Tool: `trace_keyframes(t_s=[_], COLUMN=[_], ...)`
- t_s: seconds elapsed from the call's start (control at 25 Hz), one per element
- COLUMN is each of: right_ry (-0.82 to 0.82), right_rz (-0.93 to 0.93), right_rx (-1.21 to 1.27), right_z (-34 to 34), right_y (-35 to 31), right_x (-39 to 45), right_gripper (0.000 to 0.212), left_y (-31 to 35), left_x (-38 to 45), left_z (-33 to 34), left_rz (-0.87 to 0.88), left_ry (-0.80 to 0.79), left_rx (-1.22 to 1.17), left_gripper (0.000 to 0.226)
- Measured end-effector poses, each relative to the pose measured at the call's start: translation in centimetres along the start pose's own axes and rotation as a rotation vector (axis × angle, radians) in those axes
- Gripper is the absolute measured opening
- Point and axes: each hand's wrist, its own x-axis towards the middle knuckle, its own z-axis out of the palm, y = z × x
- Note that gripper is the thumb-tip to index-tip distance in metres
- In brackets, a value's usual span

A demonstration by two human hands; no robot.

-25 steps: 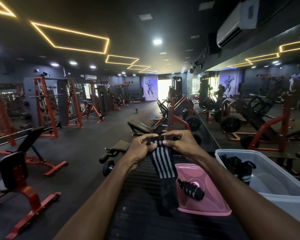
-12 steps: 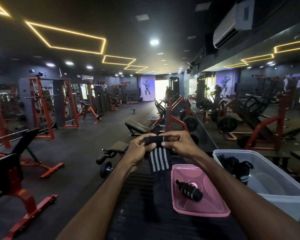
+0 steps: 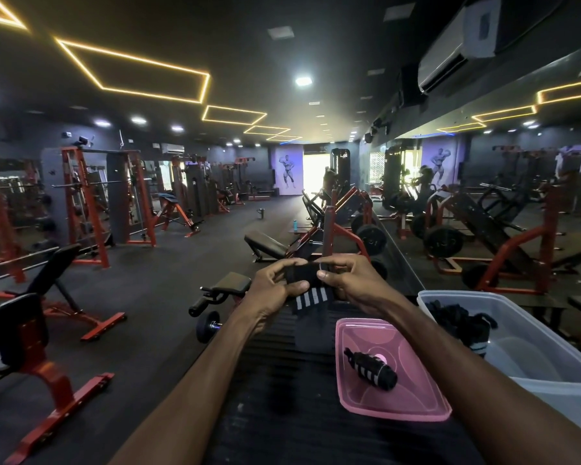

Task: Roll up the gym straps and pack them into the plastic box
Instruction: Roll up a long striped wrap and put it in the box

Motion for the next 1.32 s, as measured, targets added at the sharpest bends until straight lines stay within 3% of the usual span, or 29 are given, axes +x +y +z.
trace_keyframes(t_s=[0.16, 0.36, 0.52, 0.64, 0.84, 1.04, 1.2, 1.32], right_ry=[0.017, 0.012, -0.052, -0.041, 0.063, 0.022, -0.006, 0.043], right_rz=[-0.058, -0.061, 0.121, 0.086, -0.053, -0.045, 0.13, 0.09], right_rx=[-0.03, -0.004, 0.111, 0.108, -0.046, -0.034, 0.064, 0.025], right_z=[-0.1, 0.1, 0.3, 0.6, 0.0, -0.2, -0.5, -0.6], right_y=[-0.2, -0.5, -1.5, -1.7, -1.4, -1.5, -1.8, -1.7], right_x=[-0.5, -0.3, -0.6, -1.1, -0.8, -1.3, -1.5, -1.4], right_gripper=[0.038, 0.043, 0.015, 0.01, 0.03, 0.047, 0.023, 0.013], left_y=[0.0, -0.3, 0.3, 0.5, 0.9, 0.7, 0.6, 0.5], left_x=[-0.4, 0.4, 0.0, -0.6, -0.7, -0.7, -0.6, -0.5], left_z=[0.8, 0.4, 0.7, 1.0, 1.2, 2.2, 2.4, 2.4], left_rz=[-0.155, -0.095, 0.06, 0.103, -0.068, 0.014, 0.109, 0.114], left_ry=[-0.031, 0.047, 0.078, 0.039, -0.007, 0.099, 0.061, 0.0], left_rx=[-0.139, -0.004, 0.076, 0.103, -0.156, -0.016, 0.125, 0.14], left_gripper=[0.022, 0.015, 0.027, 0.036, 0.026, 0.019, 0.028, 0.031])
